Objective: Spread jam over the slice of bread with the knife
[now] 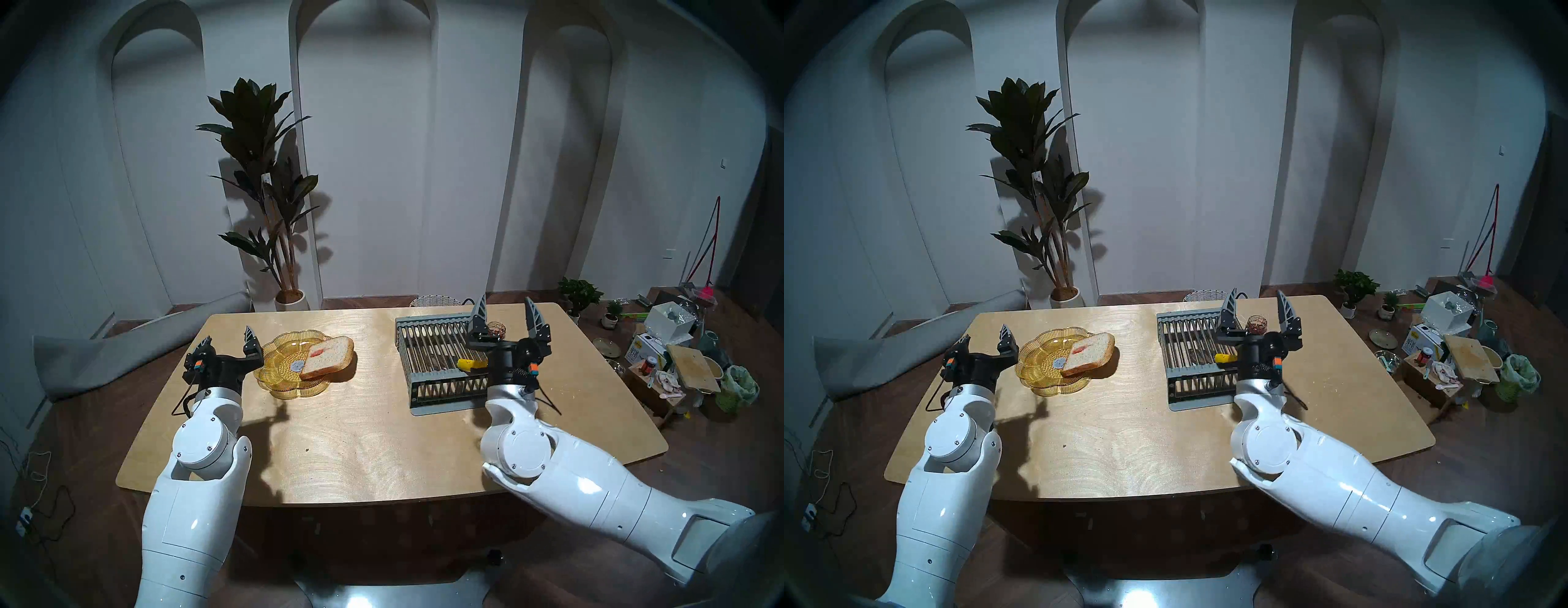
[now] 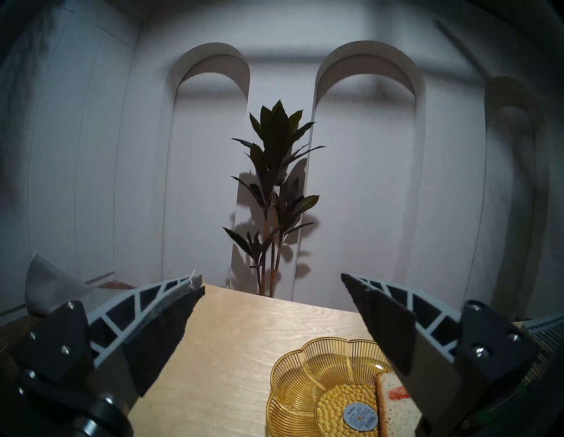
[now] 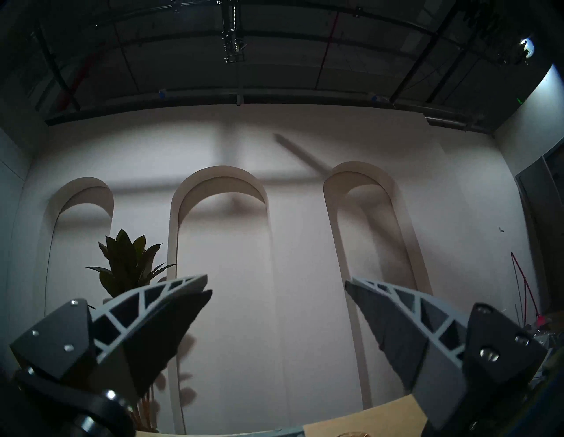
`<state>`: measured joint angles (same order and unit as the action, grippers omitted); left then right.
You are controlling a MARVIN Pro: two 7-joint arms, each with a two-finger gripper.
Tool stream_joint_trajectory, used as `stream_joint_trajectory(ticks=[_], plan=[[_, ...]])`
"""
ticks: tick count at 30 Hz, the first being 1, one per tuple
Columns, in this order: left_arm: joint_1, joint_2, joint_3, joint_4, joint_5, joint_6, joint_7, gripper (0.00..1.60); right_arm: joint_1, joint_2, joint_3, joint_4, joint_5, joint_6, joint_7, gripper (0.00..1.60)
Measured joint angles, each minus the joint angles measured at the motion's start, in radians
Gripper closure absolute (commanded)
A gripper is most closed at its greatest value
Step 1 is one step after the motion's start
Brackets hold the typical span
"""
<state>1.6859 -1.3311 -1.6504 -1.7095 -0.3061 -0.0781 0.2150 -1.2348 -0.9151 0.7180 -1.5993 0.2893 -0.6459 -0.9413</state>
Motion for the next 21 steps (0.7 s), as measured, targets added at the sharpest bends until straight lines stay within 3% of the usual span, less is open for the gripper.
stream_joint_trajectory(ticks=[8, 21], plan=[[-0.007, 0.014, 0.018, -0.019, 0.012, 0.032, -0.017, 0.00, 0.042, 0.074, 0.031, 0.002, 0.109, 0.144, 0.068, 0.00], [-0.041, 0.041, 0.043, -0.026, 0.036, 0.092, -0.039, 0.00, 0.113, 0.145, 0.040, 0.002, 0.334, 0.408, 0.287, 0.00]])
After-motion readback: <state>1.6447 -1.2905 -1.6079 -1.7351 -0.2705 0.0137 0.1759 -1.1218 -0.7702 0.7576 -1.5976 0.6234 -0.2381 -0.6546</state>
